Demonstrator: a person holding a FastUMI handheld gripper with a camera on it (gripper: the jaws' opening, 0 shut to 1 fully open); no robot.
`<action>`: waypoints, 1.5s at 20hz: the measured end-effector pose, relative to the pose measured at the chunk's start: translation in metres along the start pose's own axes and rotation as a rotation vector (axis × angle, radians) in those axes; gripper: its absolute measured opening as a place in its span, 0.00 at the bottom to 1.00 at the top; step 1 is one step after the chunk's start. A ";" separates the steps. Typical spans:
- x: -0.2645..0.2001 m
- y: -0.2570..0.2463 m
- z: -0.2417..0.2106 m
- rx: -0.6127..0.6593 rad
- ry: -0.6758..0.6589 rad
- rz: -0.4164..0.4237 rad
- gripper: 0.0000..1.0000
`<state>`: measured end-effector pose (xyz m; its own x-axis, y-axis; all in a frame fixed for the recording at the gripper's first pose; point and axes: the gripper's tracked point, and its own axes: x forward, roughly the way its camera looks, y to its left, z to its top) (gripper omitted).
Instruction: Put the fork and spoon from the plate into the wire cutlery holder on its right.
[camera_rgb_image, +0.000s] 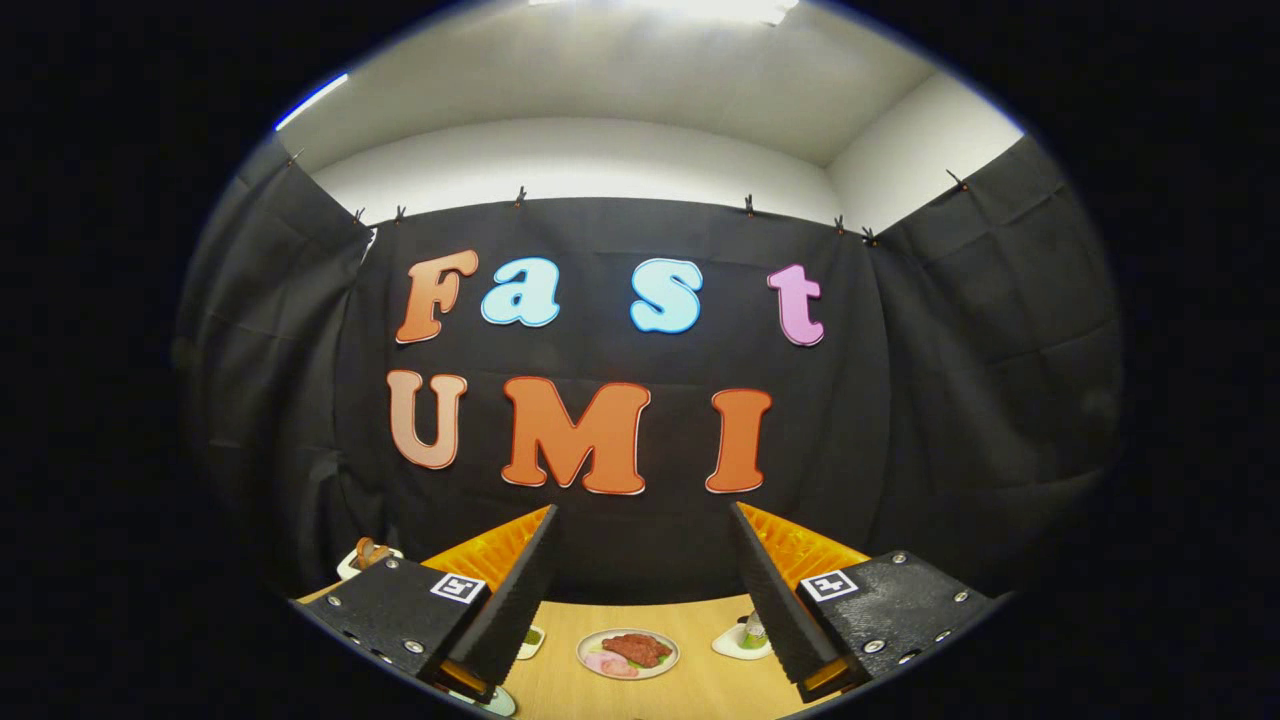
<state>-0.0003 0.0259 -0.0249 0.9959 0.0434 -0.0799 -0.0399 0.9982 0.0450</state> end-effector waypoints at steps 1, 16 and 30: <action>0.000 0.013 -0.008 0.002 0.017 0.010 0.98; -0.006 0.169 -0.148 0.006 0.414 0.199 0.98; -0.090 0.237 -0.348 -0.087 1.194 0.368 0.89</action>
<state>-0.1274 0.2730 -0.3536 0.2307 0.2851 -0.9303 -0.3503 0.9163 0.1940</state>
